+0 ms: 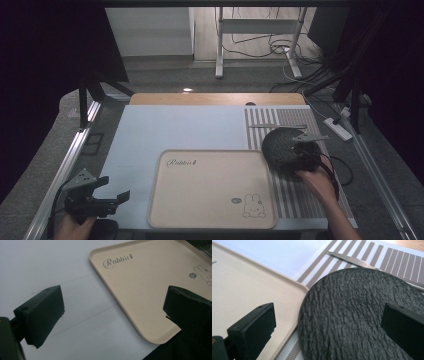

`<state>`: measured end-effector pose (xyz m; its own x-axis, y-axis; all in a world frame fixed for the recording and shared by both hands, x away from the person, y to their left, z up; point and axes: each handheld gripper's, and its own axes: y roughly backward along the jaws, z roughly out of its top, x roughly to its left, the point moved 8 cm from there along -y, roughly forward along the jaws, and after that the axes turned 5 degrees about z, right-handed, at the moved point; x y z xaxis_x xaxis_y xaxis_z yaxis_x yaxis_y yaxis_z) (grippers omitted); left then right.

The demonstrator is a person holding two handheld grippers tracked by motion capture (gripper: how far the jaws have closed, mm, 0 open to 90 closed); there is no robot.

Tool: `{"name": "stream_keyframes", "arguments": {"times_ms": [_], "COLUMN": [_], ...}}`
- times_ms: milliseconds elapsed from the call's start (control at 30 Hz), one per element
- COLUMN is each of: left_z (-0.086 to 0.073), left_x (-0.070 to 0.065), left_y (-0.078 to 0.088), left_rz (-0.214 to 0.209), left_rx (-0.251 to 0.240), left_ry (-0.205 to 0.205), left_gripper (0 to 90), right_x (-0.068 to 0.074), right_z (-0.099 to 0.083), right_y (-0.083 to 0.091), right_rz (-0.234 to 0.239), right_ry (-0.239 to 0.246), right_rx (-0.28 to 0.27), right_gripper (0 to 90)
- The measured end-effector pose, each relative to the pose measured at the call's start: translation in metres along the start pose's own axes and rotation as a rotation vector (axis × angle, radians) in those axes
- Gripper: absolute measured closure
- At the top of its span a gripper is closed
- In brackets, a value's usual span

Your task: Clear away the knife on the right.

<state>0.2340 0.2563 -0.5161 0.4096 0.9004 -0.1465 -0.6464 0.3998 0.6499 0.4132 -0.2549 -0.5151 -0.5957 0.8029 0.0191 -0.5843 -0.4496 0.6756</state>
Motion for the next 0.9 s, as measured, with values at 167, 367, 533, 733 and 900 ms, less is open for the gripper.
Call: {"name": "stream_keyframes", "arguments": {"times_ms": [167,367,533,733,900], "left_z": [0.000,0.000,0.000,0.000,0.000], "left_x": [0.001,0.001,0.001,0.001,0.001], "left_y": [0.000,0.000,0.000,0.000,0.000], "left_rz": [0.000,-0.001,-0.003,-0.004,-0.004], "left_rx": [0.001,-0.002,-0.001,-0.002,0.000], "left_ry": [0.006,0.014,0.015,0.014,0.013], "left_gripper": [3.5,3.5,3.4,3.4,3.4], "right_x": [-0.008,-0.016,-0.023,-0.032,-0.039], "right_z": [0.006,0.010,0.014,0.021,0.030], "right_y": [-0.012,-0.027,-0.033,-0.041,-0.051], "right_rz": [0.000,-0.001,-0.020,-0.023,-0.029], "right_ry": [-0.032,-0.052,-0.067,-0.097,-0.103], "right_rx": [0.013,0.057,0.070,0.078,0.087], "right_gripper": [0.1,0.1,0.2,0.2,0.1]}}
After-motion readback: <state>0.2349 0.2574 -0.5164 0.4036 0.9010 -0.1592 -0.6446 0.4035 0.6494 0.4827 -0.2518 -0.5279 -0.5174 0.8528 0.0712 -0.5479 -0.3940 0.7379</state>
